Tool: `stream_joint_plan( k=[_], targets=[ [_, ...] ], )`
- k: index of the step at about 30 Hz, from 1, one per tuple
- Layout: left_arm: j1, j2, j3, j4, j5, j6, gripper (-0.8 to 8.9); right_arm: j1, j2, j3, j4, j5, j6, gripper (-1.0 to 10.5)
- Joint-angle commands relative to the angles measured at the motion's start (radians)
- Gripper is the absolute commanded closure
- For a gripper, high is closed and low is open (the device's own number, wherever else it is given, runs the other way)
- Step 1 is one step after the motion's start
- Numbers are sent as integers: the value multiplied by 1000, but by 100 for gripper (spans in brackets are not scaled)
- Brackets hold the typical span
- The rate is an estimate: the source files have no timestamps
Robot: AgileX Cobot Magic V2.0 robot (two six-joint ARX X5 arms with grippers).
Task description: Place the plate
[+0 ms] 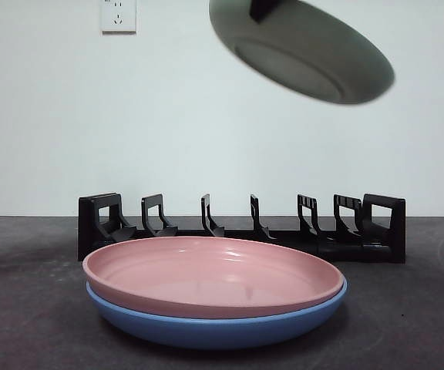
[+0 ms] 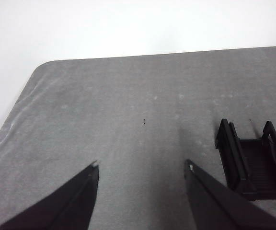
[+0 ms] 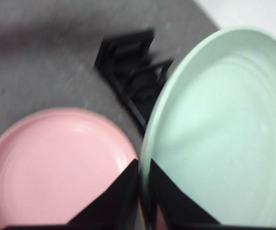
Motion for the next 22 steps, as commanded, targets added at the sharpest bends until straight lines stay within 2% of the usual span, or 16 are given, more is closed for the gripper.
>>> stream_joint_plan(
  k=[1, 6, 11, 22],
  targets=[
    [0, 6, 21, 10, 0, -3, 532, 80, 7, -25, -6, 40, -13, 933],
    [0, 6, 21, 10, 0, -3, 532, 188, 8, -96, 23, 76, -11, 933],
    [0, 6, 21, 8, 0, -3, 532, 263, 12, -179, 70, 75, -2, 933],
    [0, 6, 21, 4, 0, -6, 532, 306, 147, -254, 138, 61, -2, 933]
  ],
)
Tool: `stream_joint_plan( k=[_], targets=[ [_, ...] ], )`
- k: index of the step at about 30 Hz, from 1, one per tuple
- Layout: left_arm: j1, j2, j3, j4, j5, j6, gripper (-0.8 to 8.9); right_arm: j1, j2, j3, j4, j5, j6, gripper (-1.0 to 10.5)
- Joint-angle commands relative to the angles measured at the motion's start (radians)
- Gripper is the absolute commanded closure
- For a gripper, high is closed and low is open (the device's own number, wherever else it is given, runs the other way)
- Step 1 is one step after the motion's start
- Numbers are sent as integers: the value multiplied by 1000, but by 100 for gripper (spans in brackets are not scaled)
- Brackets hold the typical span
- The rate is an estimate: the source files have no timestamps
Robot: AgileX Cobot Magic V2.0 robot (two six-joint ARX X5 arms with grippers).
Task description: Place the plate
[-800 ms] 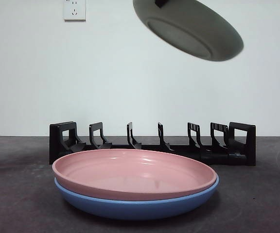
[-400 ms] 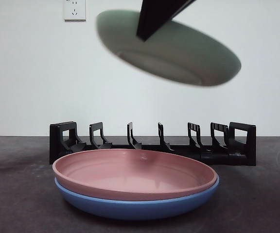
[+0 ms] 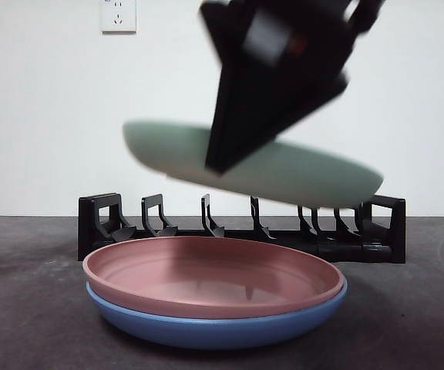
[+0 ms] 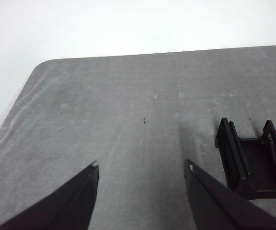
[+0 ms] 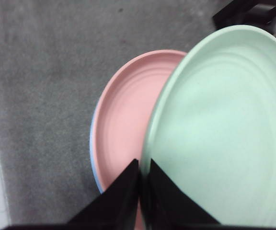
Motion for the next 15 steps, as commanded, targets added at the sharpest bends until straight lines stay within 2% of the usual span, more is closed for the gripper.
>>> stream_joint_plan(
  k=[1, 10, 15],
  targets=[
    [0, 6, 21, 8, 0, -5, 532, 16, 65, 8, 27, -18, 0, 933],
    [0, 6, 21, 8, 0, -5, 532, 17, 174, 8, 69, -113, 5, 933],
    [0, 6, 21, 8, 0, -5, 532, 16, 187, 8, 73, -195, 21, 933]
  ],
)
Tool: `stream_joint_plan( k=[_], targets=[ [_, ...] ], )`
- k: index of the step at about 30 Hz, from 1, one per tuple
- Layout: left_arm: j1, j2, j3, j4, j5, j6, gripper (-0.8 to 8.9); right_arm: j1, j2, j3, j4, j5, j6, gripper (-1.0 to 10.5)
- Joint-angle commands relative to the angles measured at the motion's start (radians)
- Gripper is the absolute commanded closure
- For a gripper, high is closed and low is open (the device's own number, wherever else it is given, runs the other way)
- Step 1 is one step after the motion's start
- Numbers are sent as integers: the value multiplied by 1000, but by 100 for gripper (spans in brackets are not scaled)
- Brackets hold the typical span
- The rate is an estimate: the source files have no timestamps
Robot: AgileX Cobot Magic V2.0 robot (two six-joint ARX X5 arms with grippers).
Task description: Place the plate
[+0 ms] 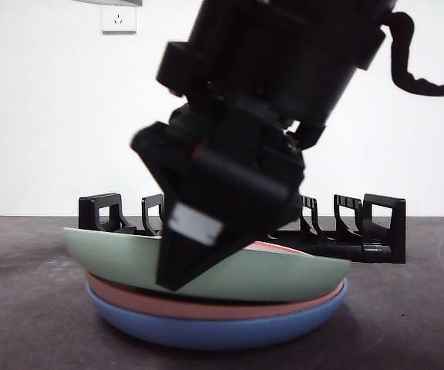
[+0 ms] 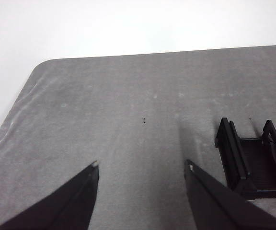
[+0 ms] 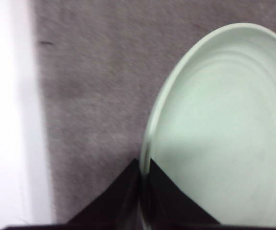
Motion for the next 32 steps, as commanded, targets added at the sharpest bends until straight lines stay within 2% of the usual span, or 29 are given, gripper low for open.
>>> stream_joint_plan(
  k=[1, 6, 13, 18, 32],
  targets=[
    [0, 6, 21, 8, 0, -4, 532, 14, 22, 8, 10, -34, 18, 933],
    [0, 6, 21, 8, 0, -4, 532, 14, 27, 8, 9, -67, 18, 932],
    [0, 6, 21, 8, 0, -4, 532, 14, 27, 8, 6, -63, 18, 925],
    [0, 6, 21, 8, 0, -4, 532, 14, 27, 8, 6, -62, 17, 847],
    [0, 6, 21, 8, 0, -4, 532, 14, 27, 9, 10, -47, 13, 805]
  ],
)
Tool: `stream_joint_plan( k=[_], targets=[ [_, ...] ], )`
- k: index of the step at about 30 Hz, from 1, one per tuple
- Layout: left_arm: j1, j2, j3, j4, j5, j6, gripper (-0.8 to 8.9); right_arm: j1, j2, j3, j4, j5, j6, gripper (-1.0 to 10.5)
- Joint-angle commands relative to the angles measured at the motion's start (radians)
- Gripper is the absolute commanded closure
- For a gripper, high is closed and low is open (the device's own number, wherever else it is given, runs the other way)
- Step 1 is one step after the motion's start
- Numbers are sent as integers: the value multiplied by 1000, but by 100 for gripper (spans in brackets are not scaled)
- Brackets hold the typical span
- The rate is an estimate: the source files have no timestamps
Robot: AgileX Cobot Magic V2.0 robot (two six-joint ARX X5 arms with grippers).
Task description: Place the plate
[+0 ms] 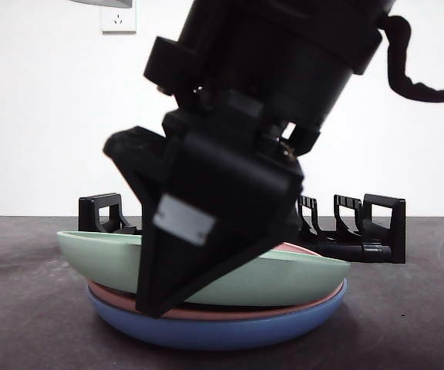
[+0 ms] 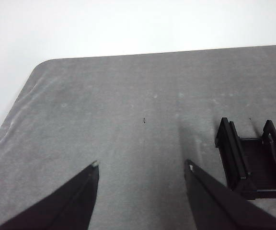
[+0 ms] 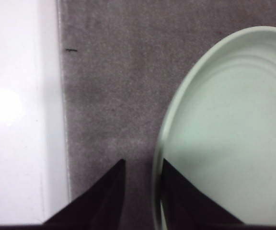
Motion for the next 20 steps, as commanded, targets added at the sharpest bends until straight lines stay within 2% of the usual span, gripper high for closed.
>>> stream_joint_plan(
  k=[1, 9, 17, 20],
  targets=[
    [0, 6, 21, 9, 0, -4, 532, 16, 20, 9, 9, 10, 10, 783],
    [0, 6, 21, 9, 0, -4, 532, 16, 19, 16, 18, 80, 9, 738],
    [0, 6, 21, 10, 0, -4, 532, 24, -27, 87, -4, 86, 10, 696],
    [0, 6, 21, 9, 0, -4, 532, 24, -86, 142, -18, 164, 2, 697]
  ],
)
